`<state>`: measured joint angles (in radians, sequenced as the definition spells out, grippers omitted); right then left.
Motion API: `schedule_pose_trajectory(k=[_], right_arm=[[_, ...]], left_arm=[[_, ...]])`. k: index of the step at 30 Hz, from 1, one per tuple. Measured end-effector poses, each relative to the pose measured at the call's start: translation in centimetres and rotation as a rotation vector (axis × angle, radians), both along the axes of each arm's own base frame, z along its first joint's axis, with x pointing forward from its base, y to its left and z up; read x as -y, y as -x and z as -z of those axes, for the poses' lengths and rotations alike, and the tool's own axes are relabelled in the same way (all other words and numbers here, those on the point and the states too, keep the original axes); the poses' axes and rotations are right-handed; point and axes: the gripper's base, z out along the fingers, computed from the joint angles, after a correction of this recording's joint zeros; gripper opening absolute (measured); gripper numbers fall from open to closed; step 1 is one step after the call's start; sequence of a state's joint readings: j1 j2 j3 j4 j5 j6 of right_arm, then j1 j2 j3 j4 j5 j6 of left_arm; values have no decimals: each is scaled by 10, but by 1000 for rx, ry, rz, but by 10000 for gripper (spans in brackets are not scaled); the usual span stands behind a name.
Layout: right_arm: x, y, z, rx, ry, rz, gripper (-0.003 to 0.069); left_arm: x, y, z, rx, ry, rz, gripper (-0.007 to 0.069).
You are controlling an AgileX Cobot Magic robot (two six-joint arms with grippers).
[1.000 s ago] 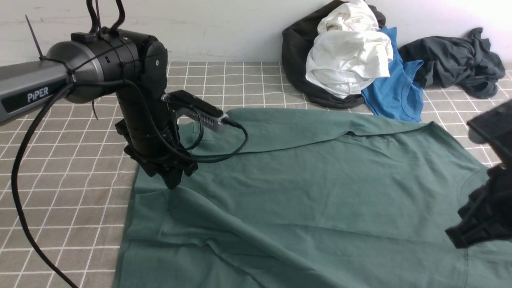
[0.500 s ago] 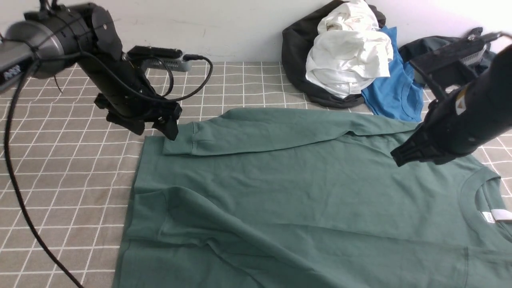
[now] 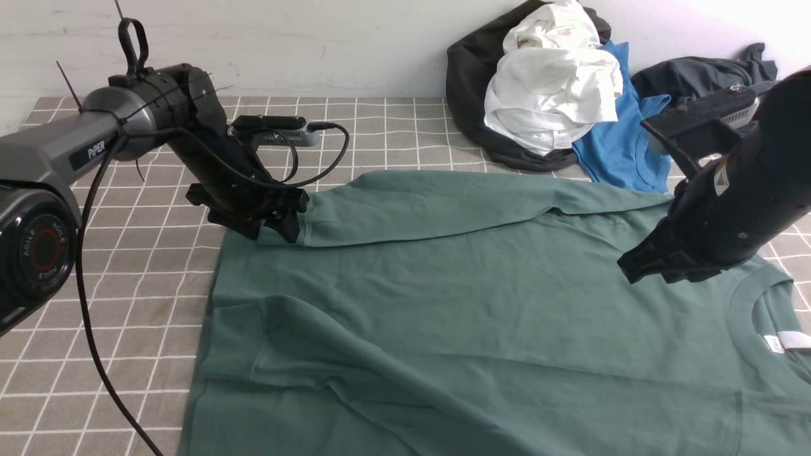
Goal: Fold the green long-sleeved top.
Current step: Use the left arm to clamp the cuff farthest from it, then use the left arm to drag and drop the cuff onto the cuff closest to the left arm
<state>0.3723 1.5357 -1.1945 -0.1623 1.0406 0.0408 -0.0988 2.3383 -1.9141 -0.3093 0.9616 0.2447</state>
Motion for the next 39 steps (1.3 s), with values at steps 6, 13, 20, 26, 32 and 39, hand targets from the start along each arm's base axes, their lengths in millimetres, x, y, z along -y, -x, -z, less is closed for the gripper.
schedule_pose_trajectory(k=[6, 13, 20, 26, 32, 39], right_arm=[[0, 0, 0, -6, 3, -1, -14], [0, 1, 0, -7, 11, -17, -14], [1, 0, 0, -6, 23, -37, -14], [1, 0, 0, -6, 23, -37, -14], [1, 0, 0, -3, 23, -38, -14], [-2, 1, 1, -15, -9, -48, -14]], left_arm=[[0, 2, 1, -20, 1, 6, 90], [0, 10, -25, -26, 4, 32, 2], [-1, 46, -92, -36, 14, 73, 2], [-7, 122, -117, -64, 44, 55, 2], [-7, 208, -102, -65, 69, 60, 2], [-2, 263, -56, -124, 41, 108, 2]])
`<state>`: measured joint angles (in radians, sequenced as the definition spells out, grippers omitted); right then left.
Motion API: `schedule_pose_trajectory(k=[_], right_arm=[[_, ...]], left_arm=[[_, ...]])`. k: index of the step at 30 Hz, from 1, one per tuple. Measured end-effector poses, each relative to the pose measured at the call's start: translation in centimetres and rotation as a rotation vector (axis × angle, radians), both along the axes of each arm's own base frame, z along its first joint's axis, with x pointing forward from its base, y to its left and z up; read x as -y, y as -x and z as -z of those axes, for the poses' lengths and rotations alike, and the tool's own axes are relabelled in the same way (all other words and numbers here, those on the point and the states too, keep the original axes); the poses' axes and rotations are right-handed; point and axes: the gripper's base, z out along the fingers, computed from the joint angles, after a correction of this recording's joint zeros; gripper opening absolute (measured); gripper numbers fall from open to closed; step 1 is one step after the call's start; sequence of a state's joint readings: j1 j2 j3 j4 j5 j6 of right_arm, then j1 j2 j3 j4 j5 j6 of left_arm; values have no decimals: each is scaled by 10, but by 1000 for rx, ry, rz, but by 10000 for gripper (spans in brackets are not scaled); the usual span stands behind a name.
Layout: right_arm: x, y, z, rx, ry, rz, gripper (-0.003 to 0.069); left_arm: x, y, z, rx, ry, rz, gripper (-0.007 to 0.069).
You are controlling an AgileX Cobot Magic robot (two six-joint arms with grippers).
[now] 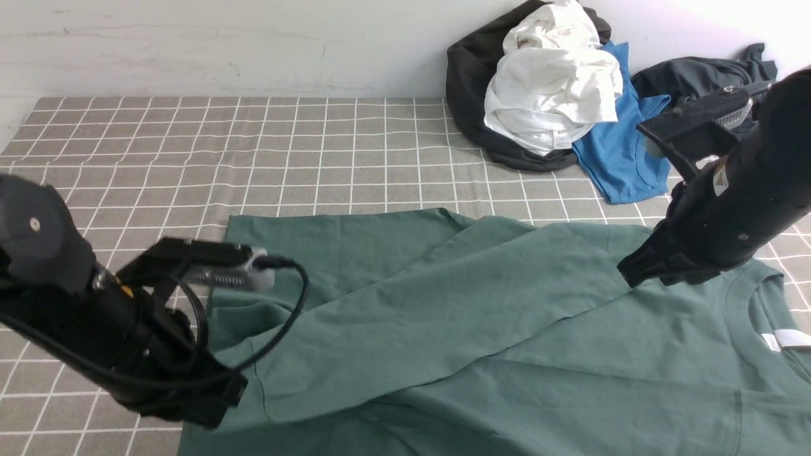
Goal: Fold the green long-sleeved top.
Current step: Use the left arm to drag and drop the cuff onto the cuff closest to the left arm, then use both arms simultaneously to clamp the lower edge of the clothing fabric
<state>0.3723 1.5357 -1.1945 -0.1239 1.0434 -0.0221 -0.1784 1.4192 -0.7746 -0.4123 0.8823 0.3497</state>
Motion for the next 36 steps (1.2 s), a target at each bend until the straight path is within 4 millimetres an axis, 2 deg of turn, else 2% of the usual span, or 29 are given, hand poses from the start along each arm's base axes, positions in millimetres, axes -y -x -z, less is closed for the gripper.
schedule_pose_trajectory(k=[3, 7, 12, 13, 14, 15, 16, 18, 19, 22, 23, 24, 25, 26, 28, 29, 31, 32, 33, 36], right_arm=[[-3, 4, 1, -47, -21, -26, -10], [-7, 10, 3, -114, -61, -71, -4], [-16, 22, 4, -230, -123, -148, 1], [-16, 22, 4, -232, -122, -152, 2], [-21, 25, 4, -244, -127, -177, 4], [-23, 26, 4, -245, -127, -184, 5], [-32, 32, 2, -243, -128, -221, 8], [-43, 46, 0, -239, -126, -276, 10], [-44, 48, 0, -239, -126, -283, 10], [-58, 84, 2, -259, -111, -393, 14], [-58, 87, 3, -262, -110, -400, 14], [-60, 111, 12, -296, -90, -459, 18], [-60, 114, 13, -301, -88, -465, 20], [-58, 133, 24, -338, -64, -508, 31], [-53, 154, 39, -390, -29, -548, 54], [-52, 156, 41, -396, -25, -551, 54], [-41, 176, 61, -463, 29, -579, 115], [-40, 177, 62, -467, 34, -580, 121], [-34, 183, 72, -494, 68, -585, 190], [-29, 185, 79, -497, 97, -590, 275]], left_arm=[[0, 7, 11, -39, -10, 25, 4], [0, 8, 15, -51, -15, 58, 27], [0, 10, 15, -59, -22, 98, 164], [0, 10, 15, -59, -23, 99, 171], [-1, 11, 15, -63, -29, 105, 242], [-1, 11, 15, -65, -29, 106, 250], [-1, 11, 15, -71, -29, 109, 317], [0, 13, 14, -102, -16, 115, 376], [0, 14, 14, -107, -14, 116, 381], [5, 23, 9, -170, 8, 152, 412], [5, 24, 9, -170, 8, 156, 412], [11, 31, 2, -156, 2, 201, 398], [12, 31, 2, -155, 0, 208, 394], [22, 41, -5, -123, -16, 285, 362], [32, 52, -11, -85, -50, 388, 303], [33, 53, -12, -80, -54, 401, 296], [48, 72, -17, -51, -127, 580, 188], [49, 73, -17, -51, -133, 593, 180], [56, 83, -17, -44, -190, 704, 108], [60, 91, -17, -40, -247, 794, 30]])
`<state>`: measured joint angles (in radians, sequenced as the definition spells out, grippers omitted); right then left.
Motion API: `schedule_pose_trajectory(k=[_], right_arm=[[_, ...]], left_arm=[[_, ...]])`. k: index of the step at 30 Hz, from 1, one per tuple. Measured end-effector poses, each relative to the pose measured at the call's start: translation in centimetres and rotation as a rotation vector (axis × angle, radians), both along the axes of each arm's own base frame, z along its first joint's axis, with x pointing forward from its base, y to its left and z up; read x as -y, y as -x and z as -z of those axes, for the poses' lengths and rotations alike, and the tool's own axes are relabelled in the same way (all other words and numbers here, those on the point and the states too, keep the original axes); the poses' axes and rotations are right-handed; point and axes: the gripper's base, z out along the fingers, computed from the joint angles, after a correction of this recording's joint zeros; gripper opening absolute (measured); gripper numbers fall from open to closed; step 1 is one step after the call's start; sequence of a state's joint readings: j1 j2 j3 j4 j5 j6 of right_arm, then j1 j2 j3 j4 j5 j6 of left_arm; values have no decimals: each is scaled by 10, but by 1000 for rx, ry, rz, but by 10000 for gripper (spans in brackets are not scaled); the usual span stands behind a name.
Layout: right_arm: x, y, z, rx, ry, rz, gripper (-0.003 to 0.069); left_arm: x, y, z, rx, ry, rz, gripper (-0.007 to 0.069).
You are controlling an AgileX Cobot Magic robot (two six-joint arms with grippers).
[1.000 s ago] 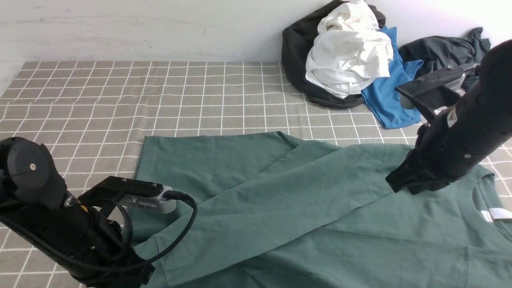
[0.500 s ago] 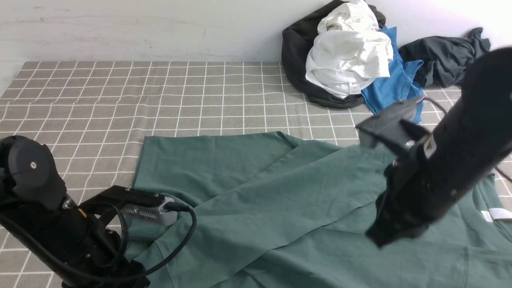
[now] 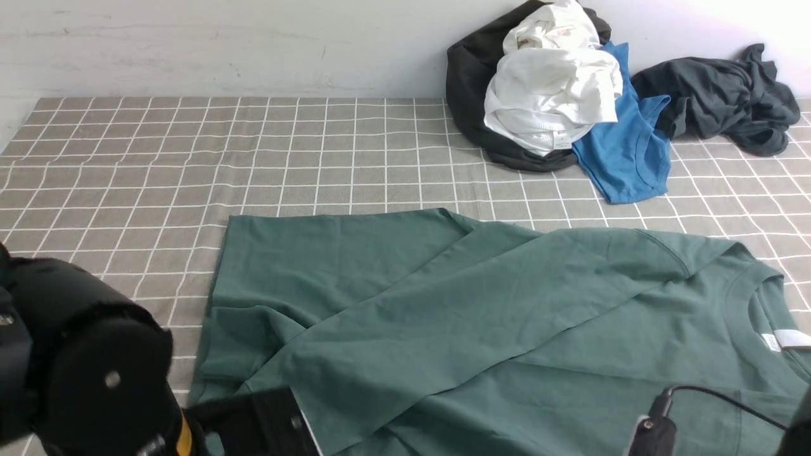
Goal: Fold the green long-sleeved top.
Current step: Use both arms simultaneously to clamp the lower edge of the clothing fabric
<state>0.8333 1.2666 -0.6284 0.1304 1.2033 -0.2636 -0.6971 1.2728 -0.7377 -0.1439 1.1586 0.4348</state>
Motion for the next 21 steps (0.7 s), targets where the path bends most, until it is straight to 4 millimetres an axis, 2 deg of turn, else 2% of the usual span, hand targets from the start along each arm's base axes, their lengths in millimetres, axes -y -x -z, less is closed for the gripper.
schedule_pose_trajectory(k=[4, 6, 9, 10, 11, 14, 18, 21], right_arm=[[0, -2, 1, 27, -6, -7, 393], [0, -2, 1, 36, -12, -7, 417], [-1, -4, 1, 50, -20, -9, 440], [-1, -4, 1, 51, -21, -8, 440], [-2, -5, 2, 62, -31, -8, 442], [-3, -6, 2, 77, -46, -6, 442], [-4, -7, 2, 87, -56, 6, 442], [-4, -7, 2, 89, -57, 12, 442]], left_arm=[[2, 6, 5, -5, -38, 53, 8], [-1, 10, 13, -27, -55, 62, 26], [-7, 24, 40, -87, -61, 141, 132], [-8, 26, 42, -95, -64, 150, 141], [-10, 37, 55, -113, -46, 227, 214], [-10, 48, 68, -92, -16, 364, 356], [-6, 43, 73, 30, 8, 387, 497], [-5, 38, 75, 87, 0, 372, 521]])
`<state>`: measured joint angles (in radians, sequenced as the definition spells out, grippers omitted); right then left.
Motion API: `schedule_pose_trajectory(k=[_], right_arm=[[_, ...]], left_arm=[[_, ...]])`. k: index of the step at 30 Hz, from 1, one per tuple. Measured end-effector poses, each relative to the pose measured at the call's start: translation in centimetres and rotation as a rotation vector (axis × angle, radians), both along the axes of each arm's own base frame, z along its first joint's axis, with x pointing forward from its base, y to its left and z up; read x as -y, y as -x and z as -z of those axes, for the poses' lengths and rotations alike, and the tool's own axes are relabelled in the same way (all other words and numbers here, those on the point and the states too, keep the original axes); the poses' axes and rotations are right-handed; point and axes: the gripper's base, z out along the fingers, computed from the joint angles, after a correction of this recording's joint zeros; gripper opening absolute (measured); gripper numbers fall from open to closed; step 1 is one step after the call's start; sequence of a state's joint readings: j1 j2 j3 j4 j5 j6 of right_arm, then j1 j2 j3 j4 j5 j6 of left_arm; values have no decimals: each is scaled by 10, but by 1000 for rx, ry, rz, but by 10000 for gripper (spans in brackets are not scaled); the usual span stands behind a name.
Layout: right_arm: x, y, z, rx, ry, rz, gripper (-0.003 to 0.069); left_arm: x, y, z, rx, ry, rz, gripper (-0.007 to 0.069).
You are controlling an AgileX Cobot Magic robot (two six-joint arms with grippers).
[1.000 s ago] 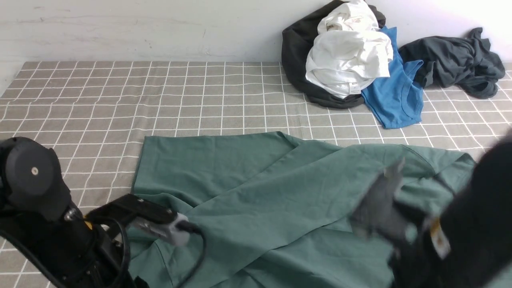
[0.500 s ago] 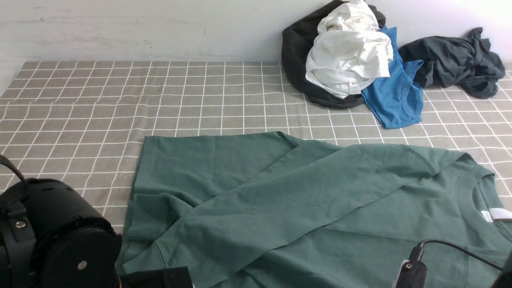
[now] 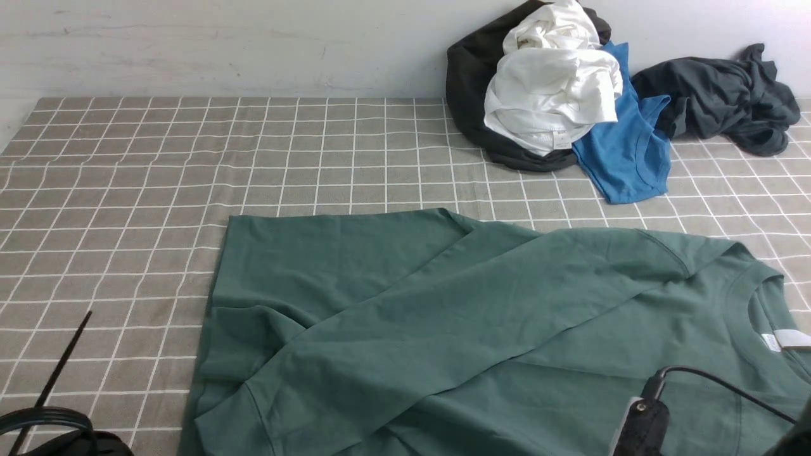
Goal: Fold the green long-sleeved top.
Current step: Use both arms simultaneously to clamp the lower edge of the clothing fabric
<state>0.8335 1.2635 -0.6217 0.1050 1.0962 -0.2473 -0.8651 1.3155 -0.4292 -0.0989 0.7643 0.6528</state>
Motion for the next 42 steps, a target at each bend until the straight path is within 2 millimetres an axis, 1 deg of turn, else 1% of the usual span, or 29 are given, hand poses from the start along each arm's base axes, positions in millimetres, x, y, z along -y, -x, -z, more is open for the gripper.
schedule_pose_trajectory(k=[3, 6, 10, 11, 12, 13, 14, 15, 16, 19, 20, 21, 23, 24, 25, 28, 34, 37, 39, 41, 42], right_arm=[[0, 0, 0, 2, -2, 8, 442], [0, 0, 0, 3, -2, 17, 442], [0, -1, 0, 10, 4, 17, 442], [0, -1, 0, 12, 6, 17, 442], [1, -1, 0, 12, 6, 16, 442], [1, -1, 0, 14, 8, 15, 442], [1, -1, 0, 14, 8, 15, 442], [1, -1, 0, 14, 8, 15, 442], [1, -1, 0, 14, 8, 15, 442], [1, -1, 0, 15, 7, 15, 442], [1, -1, 0, 16, 7, 15, 442], [1, -2, 0, 17, 6, 15, 442], [1, -2, 0, 19, 7, 14, 442], [1, -2, 0, 19, 7, 14, 442], [0, -2, 0, 22, 5, 13, 442], [1, -2, 0, 23, 6, 13, 442], [1, -2, 0, 23, 6, 13, 442], [1, -2, 0, 22, 8, 12, 442], [1, -2, 0, 17, 14, 12, 442], [2, -1, 0, 13, 17, 11, 442], [2, -1, 0, 8, 22, 11, 442]], left_arm=[[0, -6, 5, 40, -33, 6, 528], [1, -8, 8, 34, -57, 5, 519], [3, -10, 9, 31, -70, -23, 449], [3, -11, 8, 33, -75, -32, 418], [3, -11, 8, 33, -75, -34, 412], [4, -11, 8, 31, -79, -59, 356], [5, -12, 7, 30, -81, -72, 328], [5, -12, 7, 30, -81, -72, 321], [6, -13, 6, 28, -84, -86, 270], [9, -17, 5, 40, -83, -101, 155], [10, -17, 4, 42, -82, -103, 143], [11, -19, 2, 47, -79, -107, 104], [12, -19, 1, 45, -85, -110, 63], [12, -19, 1, 45, -85, -110, 60], [12, -19, 1, 43, -88, -112, 37], [12, -20, 3, 39, -93, -112, 24], [13, -21, 7, 27, -112, -111, 24], [13, -23, 7, 11, -127, -183, 24], [11, -27, 6, -3, -132, -266, 24], [7, -30, 4, -13, -146, -312, 24], [2, -34, 2, -23, -166, -347, 24]])
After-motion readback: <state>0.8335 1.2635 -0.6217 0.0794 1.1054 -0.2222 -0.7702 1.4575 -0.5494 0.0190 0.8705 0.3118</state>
